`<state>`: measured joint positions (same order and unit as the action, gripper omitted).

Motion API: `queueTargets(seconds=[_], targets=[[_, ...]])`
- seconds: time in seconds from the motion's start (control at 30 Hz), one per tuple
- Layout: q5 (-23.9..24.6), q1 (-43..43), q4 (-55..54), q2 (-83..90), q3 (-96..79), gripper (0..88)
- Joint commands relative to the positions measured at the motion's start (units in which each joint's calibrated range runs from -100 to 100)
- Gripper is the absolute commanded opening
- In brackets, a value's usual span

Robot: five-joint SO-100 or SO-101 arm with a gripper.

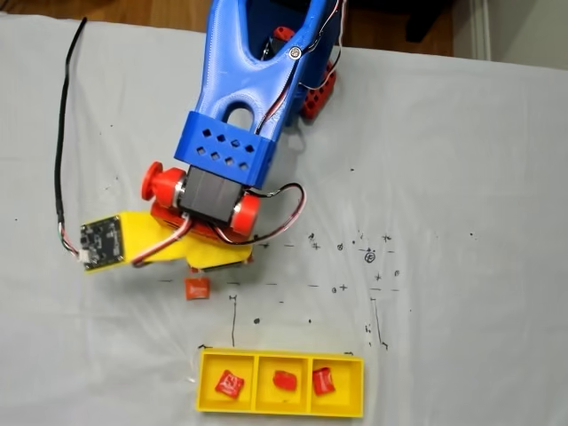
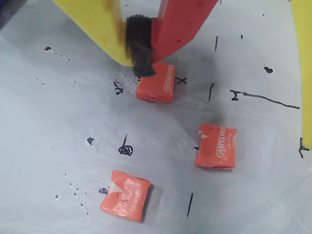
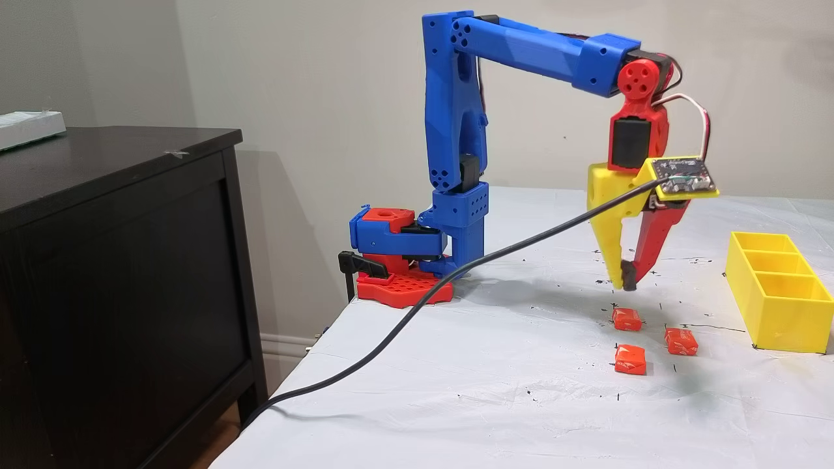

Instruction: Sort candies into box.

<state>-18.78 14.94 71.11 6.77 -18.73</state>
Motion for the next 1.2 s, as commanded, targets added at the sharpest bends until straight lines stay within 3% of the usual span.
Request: queueTargets(seconds=[0.0, 0.57, 1.17], targets=[[0.0, 1.0, -1.0, 5.4, -1.4, 12.5], [-1.9, 0.4, -5.1, 5.2, -6.4, 30.1], [-2.8, -1.3, -7.1, 0.7, -8.0, 31.9]])
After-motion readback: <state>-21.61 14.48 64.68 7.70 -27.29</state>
